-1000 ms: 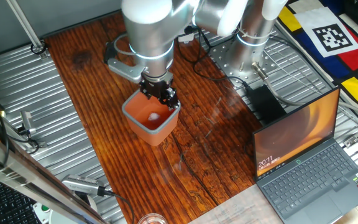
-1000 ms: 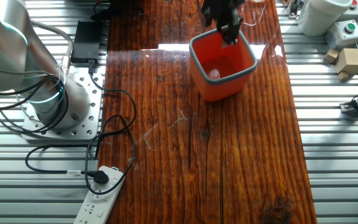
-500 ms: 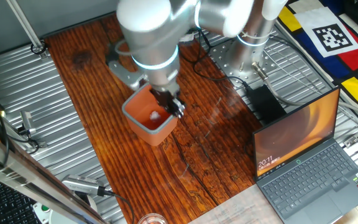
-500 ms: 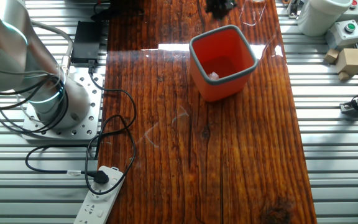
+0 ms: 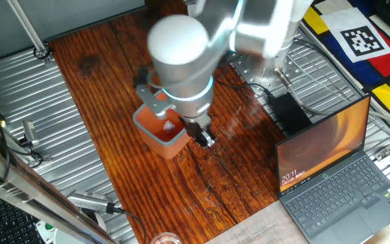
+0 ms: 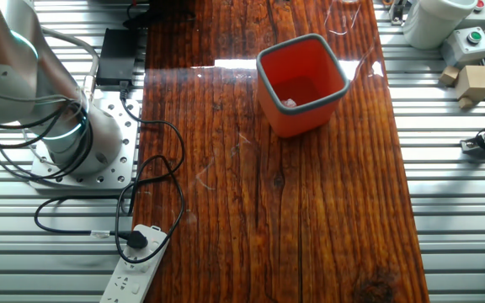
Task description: Put the garbage in the trash can
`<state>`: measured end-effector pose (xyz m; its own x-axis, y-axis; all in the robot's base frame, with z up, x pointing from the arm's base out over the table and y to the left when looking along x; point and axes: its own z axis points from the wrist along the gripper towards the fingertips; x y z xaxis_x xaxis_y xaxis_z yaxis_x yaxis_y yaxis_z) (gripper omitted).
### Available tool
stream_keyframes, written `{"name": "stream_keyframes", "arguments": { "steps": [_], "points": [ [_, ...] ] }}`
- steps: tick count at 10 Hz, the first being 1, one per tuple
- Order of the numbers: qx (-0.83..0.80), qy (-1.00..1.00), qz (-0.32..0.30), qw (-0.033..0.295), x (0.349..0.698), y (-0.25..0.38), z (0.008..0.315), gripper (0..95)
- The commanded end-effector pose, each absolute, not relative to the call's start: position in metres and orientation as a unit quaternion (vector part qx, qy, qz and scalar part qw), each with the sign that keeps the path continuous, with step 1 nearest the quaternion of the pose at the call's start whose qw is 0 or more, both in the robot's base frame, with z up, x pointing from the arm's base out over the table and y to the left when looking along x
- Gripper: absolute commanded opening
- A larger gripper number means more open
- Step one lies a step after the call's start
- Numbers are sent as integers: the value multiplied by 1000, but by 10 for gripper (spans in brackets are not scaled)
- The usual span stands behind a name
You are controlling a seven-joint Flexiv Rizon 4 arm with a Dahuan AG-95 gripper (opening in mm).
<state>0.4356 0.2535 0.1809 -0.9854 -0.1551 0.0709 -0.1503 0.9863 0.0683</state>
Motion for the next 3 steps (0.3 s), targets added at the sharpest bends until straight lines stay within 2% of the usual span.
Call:
{"name": "stream_keyframes", "arguments": {
  "steps": [1, 3],
  "points": [
    [85, -995, -32, 37, 434, 258, 176, 0],
    [84, -995, -33, 37, 432, 260, 172, 0]
  ]
}}
